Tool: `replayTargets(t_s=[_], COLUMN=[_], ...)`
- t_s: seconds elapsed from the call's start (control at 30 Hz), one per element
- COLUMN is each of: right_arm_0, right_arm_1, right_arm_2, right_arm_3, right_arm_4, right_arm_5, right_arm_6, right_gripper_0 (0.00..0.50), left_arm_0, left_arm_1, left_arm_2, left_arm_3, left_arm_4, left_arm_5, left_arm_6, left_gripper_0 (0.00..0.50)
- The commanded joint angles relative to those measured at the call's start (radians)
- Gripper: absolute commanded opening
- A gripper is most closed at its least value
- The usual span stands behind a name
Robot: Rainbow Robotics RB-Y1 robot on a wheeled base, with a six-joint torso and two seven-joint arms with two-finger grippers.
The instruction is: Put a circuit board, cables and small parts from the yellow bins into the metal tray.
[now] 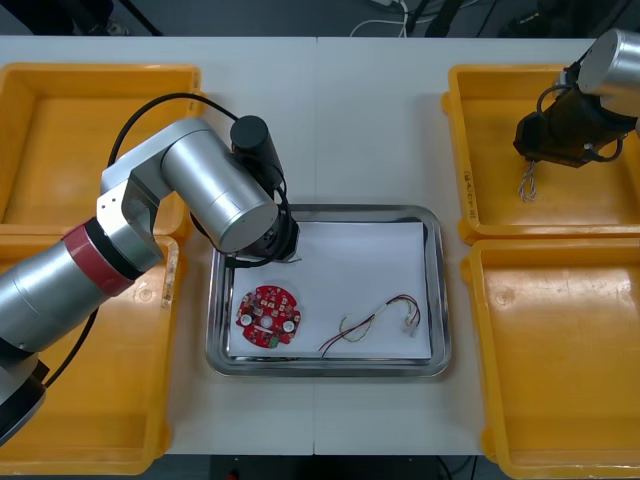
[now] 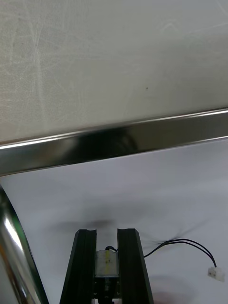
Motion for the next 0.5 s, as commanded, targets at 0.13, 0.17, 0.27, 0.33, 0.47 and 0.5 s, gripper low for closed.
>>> replayTargets(t_s=[0.13,0.17,0.27,0.33,0.47,0.5], right_arm_0=[-0.003,-0.005,-0.003,-0.003,-0.003,-0.003], right_arm_1=[0.003,0.000,-0.001,-0.004,-0.006,-0.006], right_arm_2=[-0.035,-0.041,-0.056,-0.070,-0.094,-0.104], right_arm_3=[-0.157,-0.177,-0.209,-0.248,-0.315,-0.334], right_arm_4=[0.035,0.036,0.042,0.045,0.051,0.054], right_arm_5=[0.152,0.181,0.232,0.290,0.399,0.431], right_arm_6=[0.019,0.019,0.023,0.029,0.032,0.032], right_gripper_0=[0.000,0.000,0.000,0.000,0.000,0.000], left_arm_0=[0.005,0.005,0.005,0.004,0.004,0.004], left_arm_1=[0.033,0.033,0.033,0.033,0.033,0.033], left_arm_2=[-0.021,-0.020,-0.021,-0.020,-0.009,-0.004], left_arm_3=[-0.012,-0.013,-0.013,-0.013,-0.013,-0.016], left_arm_4=[-0.005,-0.003,-0.003,-0.003,0.009,0.017], left_arm_5=[-0.015,-0.016,-0.020,-0.021,-0.021,-0.021], left_arm_6=[-0.056,-0.053,-0.048,-0.042,-0.034,-0.033], left_gripper_0=[0.244,0.319,0.423,0.500,0.500,0.500])
